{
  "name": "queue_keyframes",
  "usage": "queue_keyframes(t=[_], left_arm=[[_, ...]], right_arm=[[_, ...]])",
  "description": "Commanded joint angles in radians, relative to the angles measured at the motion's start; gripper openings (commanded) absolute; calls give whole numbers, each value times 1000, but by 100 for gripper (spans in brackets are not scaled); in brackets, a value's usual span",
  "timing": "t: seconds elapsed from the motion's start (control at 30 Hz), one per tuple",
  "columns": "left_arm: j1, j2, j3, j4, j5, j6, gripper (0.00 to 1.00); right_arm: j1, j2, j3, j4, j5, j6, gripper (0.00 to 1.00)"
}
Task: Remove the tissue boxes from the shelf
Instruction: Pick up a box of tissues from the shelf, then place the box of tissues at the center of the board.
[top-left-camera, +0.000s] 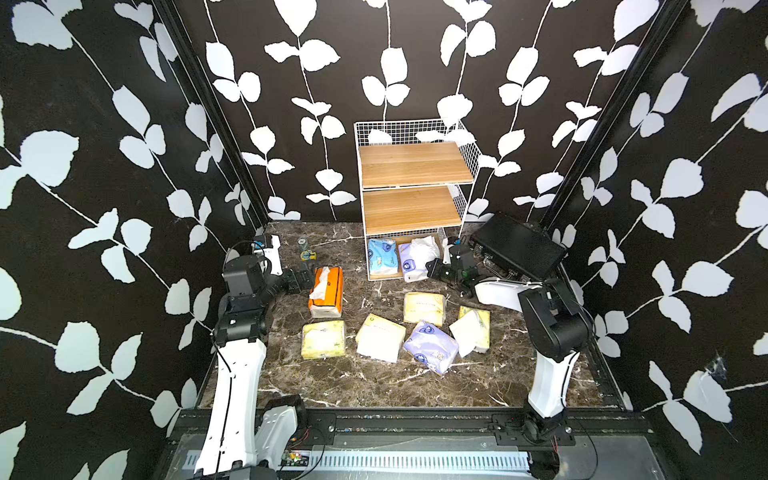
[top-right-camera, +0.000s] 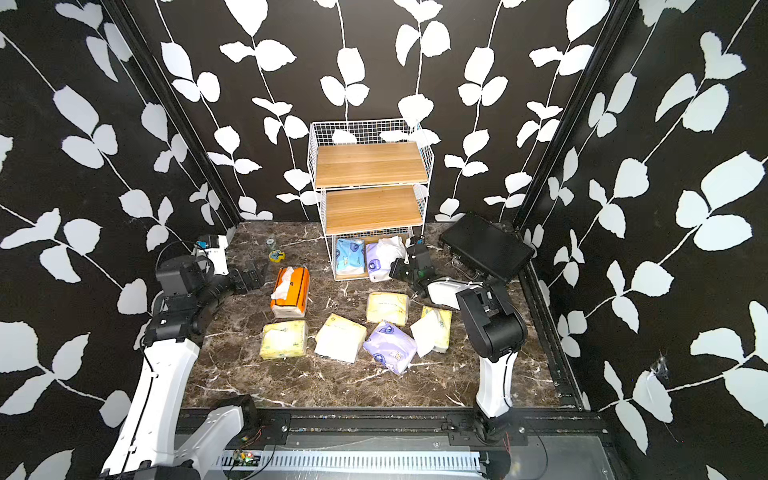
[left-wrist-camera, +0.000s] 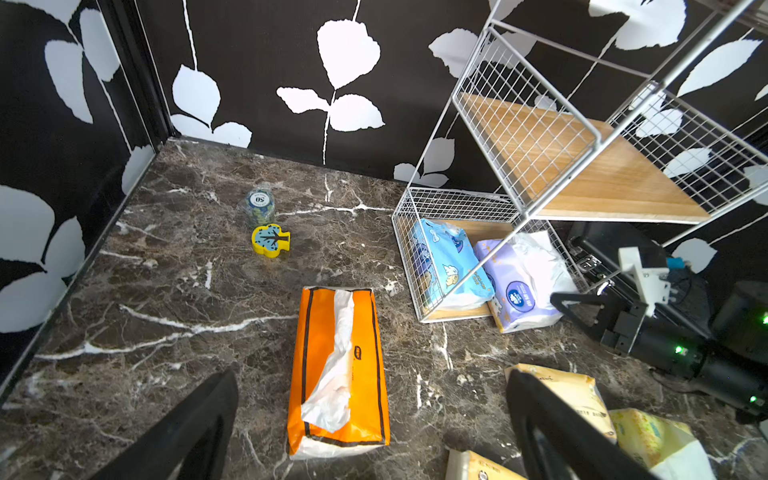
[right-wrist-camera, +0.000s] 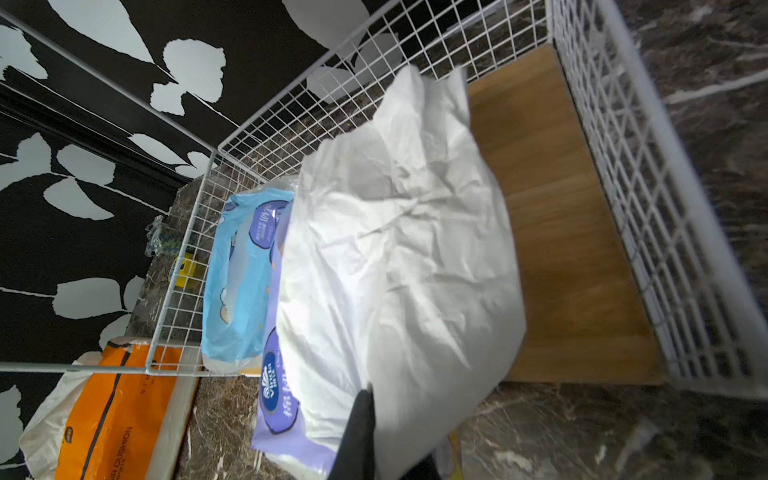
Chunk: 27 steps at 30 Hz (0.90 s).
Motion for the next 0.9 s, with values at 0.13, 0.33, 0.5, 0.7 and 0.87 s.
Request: queue_keyframes(t=[0.13,0.33,0.5,0.7,0.87], left_arm=[[-1,-83,-16,4,17,-94,99],[-1,-80,-18,9,37,-144,99],[-4,-85,-15,23,39,-177,99],[-8,-95,-6,8,48,-199,99],[-13,-101,-4,2,53,-206,99]], right_arm=[[5,-92,-111,2,-35,-37,0],[23,-170,-189,-32,-61,-72,0],[61,-225,-240,-113,-44,-115,0],[67,-280,-304,-192,21,-129,0],[60,-344,-338,-286,114,-143,0]])
